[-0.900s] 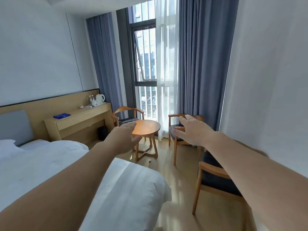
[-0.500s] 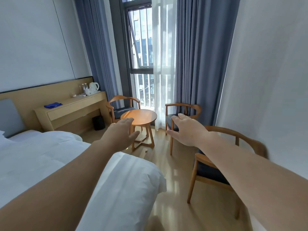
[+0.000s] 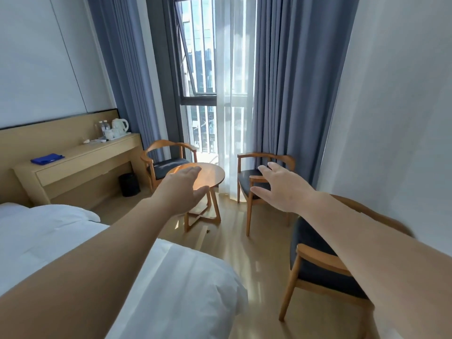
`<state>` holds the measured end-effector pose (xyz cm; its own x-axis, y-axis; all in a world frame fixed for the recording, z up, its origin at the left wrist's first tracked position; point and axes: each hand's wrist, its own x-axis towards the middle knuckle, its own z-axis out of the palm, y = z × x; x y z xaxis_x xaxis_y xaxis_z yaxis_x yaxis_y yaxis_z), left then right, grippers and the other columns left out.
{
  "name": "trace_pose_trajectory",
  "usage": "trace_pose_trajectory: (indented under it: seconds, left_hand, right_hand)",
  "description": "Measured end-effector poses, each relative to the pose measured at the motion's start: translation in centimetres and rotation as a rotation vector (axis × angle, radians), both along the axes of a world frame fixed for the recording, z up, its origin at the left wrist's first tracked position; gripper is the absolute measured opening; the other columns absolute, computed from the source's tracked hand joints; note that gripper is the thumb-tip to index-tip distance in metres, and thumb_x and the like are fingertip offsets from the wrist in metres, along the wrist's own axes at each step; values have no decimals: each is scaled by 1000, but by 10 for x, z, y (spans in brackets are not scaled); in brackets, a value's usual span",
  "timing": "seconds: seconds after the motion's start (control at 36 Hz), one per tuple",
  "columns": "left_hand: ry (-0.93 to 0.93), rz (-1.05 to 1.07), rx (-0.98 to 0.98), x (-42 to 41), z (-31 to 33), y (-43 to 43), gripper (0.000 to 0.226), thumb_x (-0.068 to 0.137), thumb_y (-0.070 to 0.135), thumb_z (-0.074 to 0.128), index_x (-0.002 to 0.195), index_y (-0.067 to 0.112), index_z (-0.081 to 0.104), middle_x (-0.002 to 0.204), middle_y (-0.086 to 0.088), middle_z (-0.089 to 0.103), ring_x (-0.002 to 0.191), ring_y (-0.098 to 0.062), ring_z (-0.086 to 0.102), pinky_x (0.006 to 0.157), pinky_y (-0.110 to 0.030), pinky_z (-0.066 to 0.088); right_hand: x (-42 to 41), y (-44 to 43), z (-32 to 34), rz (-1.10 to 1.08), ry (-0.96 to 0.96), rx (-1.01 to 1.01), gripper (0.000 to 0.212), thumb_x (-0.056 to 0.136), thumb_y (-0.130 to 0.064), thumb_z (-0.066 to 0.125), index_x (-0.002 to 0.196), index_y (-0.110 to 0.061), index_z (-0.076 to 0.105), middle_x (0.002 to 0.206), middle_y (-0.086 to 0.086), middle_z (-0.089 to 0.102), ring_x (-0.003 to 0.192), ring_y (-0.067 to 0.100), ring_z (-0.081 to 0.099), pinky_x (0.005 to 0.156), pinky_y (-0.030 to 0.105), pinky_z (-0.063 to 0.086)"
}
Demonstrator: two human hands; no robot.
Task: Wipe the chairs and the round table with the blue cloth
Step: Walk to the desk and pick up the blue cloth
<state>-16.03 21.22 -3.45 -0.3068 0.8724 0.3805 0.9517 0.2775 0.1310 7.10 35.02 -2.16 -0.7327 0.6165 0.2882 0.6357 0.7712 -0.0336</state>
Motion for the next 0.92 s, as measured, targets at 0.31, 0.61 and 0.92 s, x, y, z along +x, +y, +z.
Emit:
trace_pose_trajectory:
  seconds: [0.31, 0.61, 0.92]
  left_hand:
    - [-14, 1, -31, -40, -11, 86, 68, 89, 56, 48, 146, 24, 27, 150, 1, 35, 134, -24, 38, 105, -47, 37]
    - [-9, 93, -56, -53, -20, 192, 68, 90, 54, 47, 146, 23, 26, 150, 2, 35, 135, -21, 36, 105, -42, 35]
    - [-104, 224, -75, -45, -20, 300, 67, 90, 47, 53, 146, 19, 28, 150, -1, 35, 135, -22, 36, 108, -45, 35]
  right_hand:
    - [-33, 76, -1, -26, -3, 13, 71, 93, -62, 39, 150, -22, 26, 156, 6, 28, 139, 29, 35, 104, 43, 44]
    - [-63, 220, -22, 44, -2, 7, 75, 91, -66, 35, 151, -24, 22, 158, 7, 25, 141, 32, 31, 105, 46, 42]
    - [-93, 359, -17, 158, -58, 0, 71, 92, -63, 39, 149, -24, 23, 158, 8, 24, 139, 33, 34, 102, 45, 42]
